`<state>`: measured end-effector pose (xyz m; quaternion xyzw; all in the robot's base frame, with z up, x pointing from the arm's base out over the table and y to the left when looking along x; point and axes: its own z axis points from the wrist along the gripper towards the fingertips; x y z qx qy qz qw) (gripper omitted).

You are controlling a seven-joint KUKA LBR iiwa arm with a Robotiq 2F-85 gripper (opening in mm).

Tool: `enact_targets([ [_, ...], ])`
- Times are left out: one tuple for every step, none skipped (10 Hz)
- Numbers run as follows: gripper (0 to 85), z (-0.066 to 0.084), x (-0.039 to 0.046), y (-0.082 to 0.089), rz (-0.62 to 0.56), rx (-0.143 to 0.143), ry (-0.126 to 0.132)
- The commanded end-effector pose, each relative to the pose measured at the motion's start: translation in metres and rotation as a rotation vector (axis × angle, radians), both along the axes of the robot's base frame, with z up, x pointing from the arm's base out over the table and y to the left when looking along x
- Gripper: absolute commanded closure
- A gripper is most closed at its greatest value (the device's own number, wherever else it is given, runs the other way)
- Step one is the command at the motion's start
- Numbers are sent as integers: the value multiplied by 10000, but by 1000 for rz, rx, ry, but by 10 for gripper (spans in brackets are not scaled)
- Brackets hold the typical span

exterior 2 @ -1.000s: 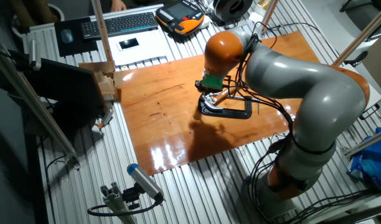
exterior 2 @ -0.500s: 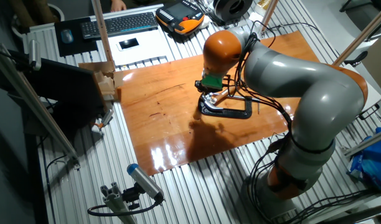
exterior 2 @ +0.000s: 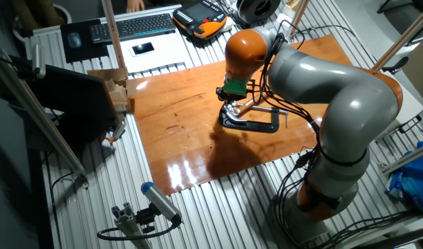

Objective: Push down the lever

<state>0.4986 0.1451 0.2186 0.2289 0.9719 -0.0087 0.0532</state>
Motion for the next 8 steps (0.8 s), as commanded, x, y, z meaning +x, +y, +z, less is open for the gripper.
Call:
enact_targets([
  [850, 7, -17, 8, 2, -14, -1],
  [850, 7, -27, 8, 7, 4, -2],
  [850, 7, -27, 8, 11, -1, -2],
  [850, 7, -27, 8, 17, -4, -2],
  [850, 7, -27, 8, 23, -24, -1],
  [850, 7, -27, 8, 49, -32, 0],
  [850, 7, -27, 8, 75, -30, 0],
  [850, 7, -27, 8, 112, -29, 2],
])
